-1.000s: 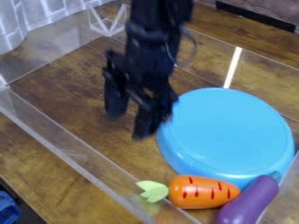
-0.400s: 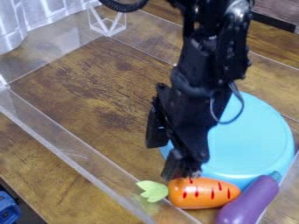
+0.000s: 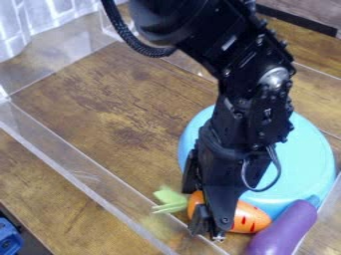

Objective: Move the carrot to the left side

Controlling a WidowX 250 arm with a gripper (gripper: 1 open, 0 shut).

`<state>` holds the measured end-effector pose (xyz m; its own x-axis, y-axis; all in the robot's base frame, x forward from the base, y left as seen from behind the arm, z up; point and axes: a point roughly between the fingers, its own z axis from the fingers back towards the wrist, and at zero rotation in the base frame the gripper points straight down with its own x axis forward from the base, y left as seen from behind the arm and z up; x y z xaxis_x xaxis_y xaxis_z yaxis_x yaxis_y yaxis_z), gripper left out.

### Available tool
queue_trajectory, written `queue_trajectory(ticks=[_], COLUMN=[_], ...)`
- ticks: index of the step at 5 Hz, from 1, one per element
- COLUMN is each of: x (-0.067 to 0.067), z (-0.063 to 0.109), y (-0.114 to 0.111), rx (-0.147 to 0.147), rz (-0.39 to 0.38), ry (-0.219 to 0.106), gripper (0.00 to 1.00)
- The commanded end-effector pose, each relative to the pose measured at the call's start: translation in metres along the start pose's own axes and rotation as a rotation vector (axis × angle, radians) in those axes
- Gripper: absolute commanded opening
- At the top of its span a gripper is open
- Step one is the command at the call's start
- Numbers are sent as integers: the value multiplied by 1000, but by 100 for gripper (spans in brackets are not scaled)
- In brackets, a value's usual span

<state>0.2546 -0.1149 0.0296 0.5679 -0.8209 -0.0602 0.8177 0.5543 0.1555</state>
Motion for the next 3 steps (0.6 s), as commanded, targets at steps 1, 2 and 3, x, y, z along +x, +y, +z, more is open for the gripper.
queue_trajectory(ticks=[1,2,3], x=[-1,-2,-2], z=[2,-1,-4], y=[-1,-1,-2], rx=[15,13,11], rz=[-9,-2,4], ry=[-23,-23,-23], gripper=[0,0,0])
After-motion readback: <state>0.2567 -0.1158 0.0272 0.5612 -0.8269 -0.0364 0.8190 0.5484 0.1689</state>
